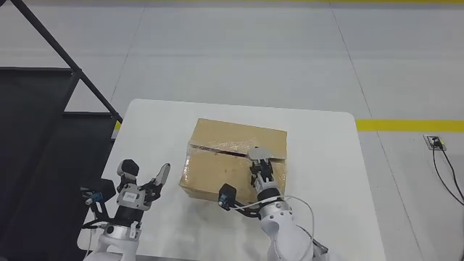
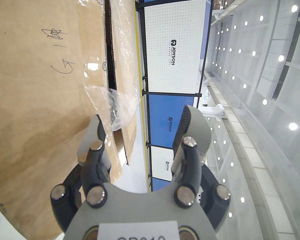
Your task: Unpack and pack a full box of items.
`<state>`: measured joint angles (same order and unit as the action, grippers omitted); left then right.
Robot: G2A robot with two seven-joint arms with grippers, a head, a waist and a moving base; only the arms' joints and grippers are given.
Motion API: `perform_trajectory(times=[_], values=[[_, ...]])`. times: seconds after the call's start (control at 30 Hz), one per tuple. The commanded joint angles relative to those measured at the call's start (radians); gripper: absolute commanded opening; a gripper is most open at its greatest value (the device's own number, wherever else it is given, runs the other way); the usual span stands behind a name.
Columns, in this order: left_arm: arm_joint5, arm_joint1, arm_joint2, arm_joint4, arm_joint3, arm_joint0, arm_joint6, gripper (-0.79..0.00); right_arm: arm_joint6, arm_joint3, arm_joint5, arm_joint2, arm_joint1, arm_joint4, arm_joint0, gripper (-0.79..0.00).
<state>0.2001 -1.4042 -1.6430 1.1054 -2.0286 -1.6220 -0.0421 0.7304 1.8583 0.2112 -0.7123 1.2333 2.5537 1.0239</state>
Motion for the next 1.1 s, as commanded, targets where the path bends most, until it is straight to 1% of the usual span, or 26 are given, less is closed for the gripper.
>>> perform_trajectory(times=[0.0, 0.03, 0.1, 0.13, 0.2, 0.23, 0.3, 0.4, 0.53, 0.67, 0.87, 0.97, 1.03, 1.07], values=[[-0.002, 0.001, 0.0, 0.001, -0.001, -0.001, -0.001, 0.0, -0.003, -0.006, 0.003, -0.002, 0.006, -0.002, -0.001, -0.406], [-0.002, 0.002, 0.001, 0.001, -0.001, -0.001, -0.002, 0.0, -0.005, -0.009, 0.005, -0.004, 0.009, -0.004, -0.002, -0.465], [-0.006, 0.002, 0.001, -0.001, 0.0, -0.002, -0.004, 0.0, -0.005, -0.012, 0.006, -0.01, 0.016, -0.011, -0.002, -0.557], [-0.007, 0.003, 0.001, -0.001, -0.001, -0.002, -0.003, 0.0, -0.006, -0.013, 0.006, -0.012, 0.019, -0.014, -0.001, -0.573], [-0.008, 0.004, 0.001, -0.001, -0.001, -0.001, -0.004, 0.0, -0.009, -0.012, 0.013, -0.017, 0.024, -0.016, 0.001, -0.705], [-0.009, 0.005, 0.002, 0.0, -0.001, -0.001, -0.005, 0.0, -0.01, -0.011, 0.016, -0.02, 0.026, -0.014, 0.002, -0.717], [-0.01, 0.006, 0.002, 0.0, 0.0, -0.001, -0.006, 0.0, -0.011, -0.008, 0.023, -0.027, 0.031, -0.016, 0.006, -0.779], [-0.01, 0.007, 0.003, -0.001, 0.0, 0.0, -0.006, 0.0, -0.013, 0.001, 0.029, -0.042, 0.037, -0.026, 0.016, -0.785], [-0.011, 0.009, 0.006, 0.002, 0.002, 0.004, -0.002, 0.0, -0.028, 0.036, 0.002, -0.085, 0.044, -0.103, 0.041, -0.785], [-0.014, 0.011, 0.013, 0.004, 0.006, 0.012, 0.003, 0.0, -0.064, 0.089, -0.072, -0.146, 0.046, -0.19, 0.089, -0.785], [-0.013, 0.015, 0.025, 0.011, 0.013, 0.026, 0.014, 0.0, -0.177, 0.158, -0.156, -0.242, 0.041, -0.309, 0.18, -0.785], [-0.013, 0.016, 0.03, 0.013, 0.015, 0.031, 0.019, 0.0, -0.218, 0.181, -0.135, -0.289, 0.042, -0.445, 0.207, -0.785], [-0.013, 0.017, 0.033, 0.015, 0.016, 0.035, 0.022, 0.0, -0.233, 0.191, -0.096, -0.336, 0.043, -0.583, 0.218, -0.785], [-0.012, 0.018, 0.033, 0.015, 0.017, 0.035, 0.023, 0.0, -0.231, 0.194, -0.081, -0.351, 0.042, -0.613, 0.218, -0.785]])
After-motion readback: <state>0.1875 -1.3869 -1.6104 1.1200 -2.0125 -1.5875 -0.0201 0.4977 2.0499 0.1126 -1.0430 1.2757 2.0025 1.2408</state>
